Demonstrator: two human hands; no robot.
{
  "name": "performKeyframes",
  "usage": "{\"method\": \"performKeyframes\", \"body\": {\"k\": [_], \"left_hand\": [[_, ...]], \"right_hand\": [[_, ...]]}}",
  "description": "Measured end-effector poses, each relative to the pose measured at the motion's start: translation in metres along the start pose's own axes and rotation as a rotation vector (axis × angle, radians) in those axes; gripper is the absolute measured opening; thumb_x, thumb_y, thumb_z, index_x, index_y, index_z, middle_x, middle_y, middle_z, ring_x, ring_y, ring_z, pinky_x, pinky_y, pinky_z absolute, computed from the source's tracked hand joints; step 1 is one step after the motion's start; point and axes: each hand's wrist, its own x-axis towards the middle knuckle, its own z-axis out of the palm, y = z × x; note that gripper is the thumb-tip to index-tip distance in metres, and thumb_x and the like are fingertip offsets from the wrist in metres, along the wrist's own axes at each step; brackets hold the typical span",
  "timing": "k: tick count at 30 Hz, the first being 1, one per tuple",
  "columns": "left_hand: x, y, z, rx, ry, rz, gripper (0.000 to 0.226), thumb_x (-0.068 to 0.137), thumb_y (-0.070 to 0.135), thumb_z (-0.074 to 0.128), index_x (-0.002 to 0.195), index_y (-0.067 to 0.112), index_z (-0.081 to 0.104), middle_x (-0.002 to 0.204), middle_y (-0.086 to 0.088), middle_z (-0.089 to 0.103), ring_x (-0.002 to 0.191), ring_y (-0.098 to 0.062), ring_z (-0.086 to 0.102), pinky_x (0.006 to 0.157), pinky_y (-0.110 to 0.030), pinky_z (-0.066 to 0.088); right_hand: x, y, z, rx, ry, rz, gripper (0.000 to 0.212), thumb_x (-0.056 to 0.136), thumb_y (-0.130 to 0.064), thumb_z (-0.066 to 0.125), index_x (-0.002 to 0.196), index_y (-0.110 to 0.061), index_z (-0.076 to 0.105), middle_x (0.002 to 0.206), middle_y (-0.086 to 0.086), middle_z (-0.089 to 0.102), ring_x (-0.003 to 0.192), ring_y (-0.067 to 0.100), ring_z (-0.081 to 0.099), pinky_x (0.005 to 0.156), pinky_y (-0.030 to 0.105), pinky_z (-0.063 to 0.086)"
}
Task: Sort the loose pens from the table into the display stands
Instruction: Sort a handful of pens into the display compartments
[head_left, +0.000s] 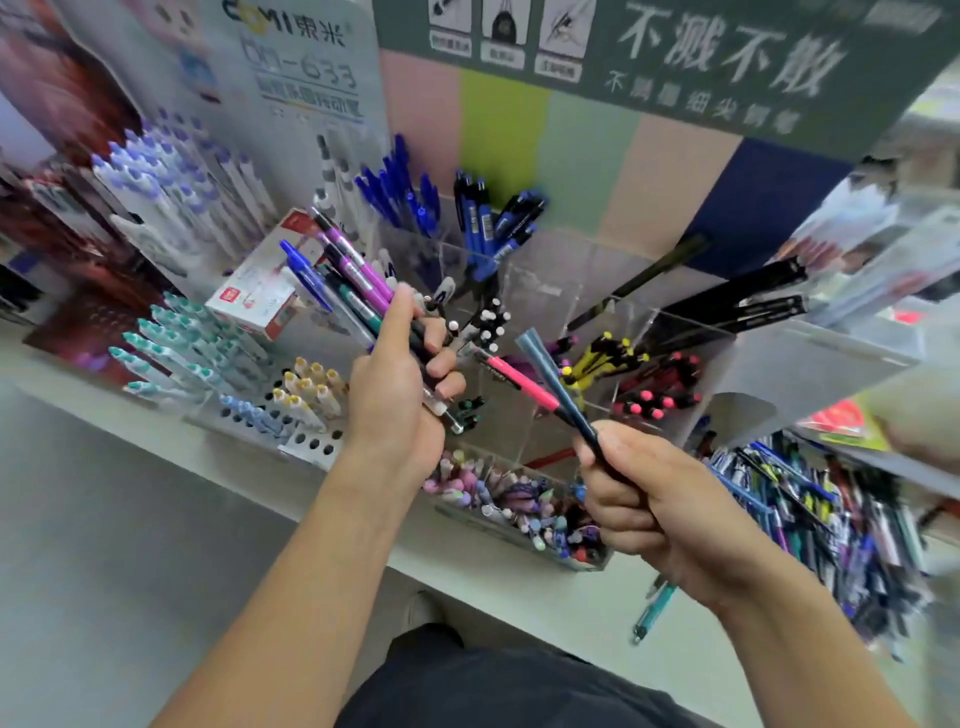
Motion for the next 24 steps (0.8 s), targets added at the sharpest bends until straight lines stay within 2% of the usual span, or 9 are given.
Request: {"method": "performKeyframes", "body": {"k": [2, 5, 7, 10, 12, 15, 20, 22, 24], "left_hand": [[-0.003, -0.005, 0.003, 0.072, -0.041, 0.003, 0.031, 0.103, 0.04, 0.051, 0.078, 0.023, 0.053, 0.068, 0.003, 0.045, 0.06, -0.012, 0.047, 0.051, -0.022, 0.043], [-0.005, -0.008, 0.005, 0.107, -0.121, -0.033, 0.032, 0.103, 0.038, 0.05, 0.077, 0.021, 0.054, 0.066, 0.0, 0.044, 0.071, -0.016, 0.06, 0.076, -0.038, 0.06], [-0.008, -0.015, 0.009, 0.184, -0.142, -0.034, 0.028, 0.101, 0.035, 0.054, 0.079, 0.018, 0.052, 0.062, 0.0, 0.037, 0.058, -0.016, 0.048, 0.063, -0.032, 0.056], [-0.014, -0.03, 0.017, 0.286, -0.127, 0.026, 0.027, 0.098, 0.034, 0.06, 0.079, 0.017, 0.051, 0.056, 0.002, 0.031, 0.045, -0.011, 0.027, 0.039, -0.021, 0.027], [-0.018, -0.036, 0.017, 0.293, -0.138, 0.041, 0.032, 0.089, 0.042, 0.065, 0.082, 0.014, 0.051, 0.054, 0.002, 0.03, 0.042, -0.009, 0.024, 0.037, -0.02, 0.021], [-0.024, -0.041, 0.012, 0.265, -0.195, 0.0, 0.054, 0.078, 0.048, 0.069, 0.105, 0.001, 0.063, 0.053, 0.005, 0.03, 0.04, -0.006, 0.025, 0.036, -0.017, 0.022], [-0.028, -0.044, 0.009, 0.228, -0.146, 0.09, 0.025, 0.084, 0.034, 0.067, 0.075, 0.015, 0.054, 0.051, 0.005, 0.033, 0.039, -0.004, 0.029, 0.037, -0.016, 0.026], [-0.022, -0.041, 0.004, 0.175, -0.105, 0.1, 0.022, 0.086, 0.036, 0.064, 0.08, 0.015, 0.061, 0.053, 0.007, 0.037, 0.04, -0.003, 0.03, 0.038, -0.016, 0.026], [-0.016, -0.041, -0.005, 0.224, -0.1, 0.081, 0.024, 0.086, 0.038, 0.065, 0.083, 0.015, 0.065, 0.055, 0.006, 0.038, 0.042, -0.004, 0.031, 0.038, -0.016, 0.027]], "right_hand": [[-0.001, 0.0, -0.005, 0.124, -0.01, -0.008, 0.023, 0.104, -0.028, 0.044, 0.09, -0.012, 0.054, 0.065, -0.001, 0.018, 0.051, 0.008, 0.011, 0.039, 0.017, 0.012], [-0.006, -0.001, -0.013, 0.297, -0.063, -0.004, 0.023, 0.105, -0.026, 0.043, 0.091, -0.013, 0.055, 0.067, 0.0, 0.018, 0.051, 0.007, 0.013, 0.039, 0.017, 0.014], [-0.004, 0.001, -0.013, 0.382, -0.111, 0.016, 0.024, 0.105, -0.026, 0.043, 0.091, -0.013, 0.057, 0.066, -0.001, 0.02, 0.051, 0.007, 0.013, 0.039, 0.017, 0.013], [0.002, 0.004, -0.004, 0.432, -0.179, 0.048, 0.023, 0.105, -0.025, 0.043, 0.091, -0.013, 0.058, 0.066, -0.002, 0.021, 0.05, 0.006, 0.013, 0.04, 0.018, 0.011], [0.004, 0.006, 0.001, 0.431, -0.193, 0.072, 0.022, 0.104, -0.025, 0.043, 0.09, -0.013, 0.057, 0.066, -0.002, 0.019, 0.05, 0.006, 0.013, 0.04, 0.018, 0.01], [0.003, 0.01, 0.005, 0.451, -0.199, 0.122, 0.022, 0.102, -0.025, 0.044, 0.09, -0.013, 0.057, 0.065, -0.003, 0.018, 0.05, 0.005, 0.013, 0.037, 0.015, 0.013], [-0.011, 0.011, -0.006, 0.288, -0.089, 0.033, 0.028, 0.103, -0.031, 0.045, 0.098, -0.014, 0.067, 0.063, -0.003, 0.016, 0.049, 0.006, 0.013, 0.039, 0.016, 0.013], [-0.021, 0.013, -0.017, 0.351, -0.032, -0.082, 0.031, 0.105, -0.027, 0.042, 0.097, -0.014, 0.069, 0.061, -0.003, 0.025, 0.049, 0.007, 0.021, 0.04, 0.016, 0.023], [-0.028, 0.017, -0.024, 0.37, 0.084, -0.236, 0.032, 0.104, -0.025, 0.041, 0.093, -0.018, 0.071, 0.068, 0.0, 0.048, 0.058, 0.012, 0.044, 0.052, 0.02, 0.042]]}}
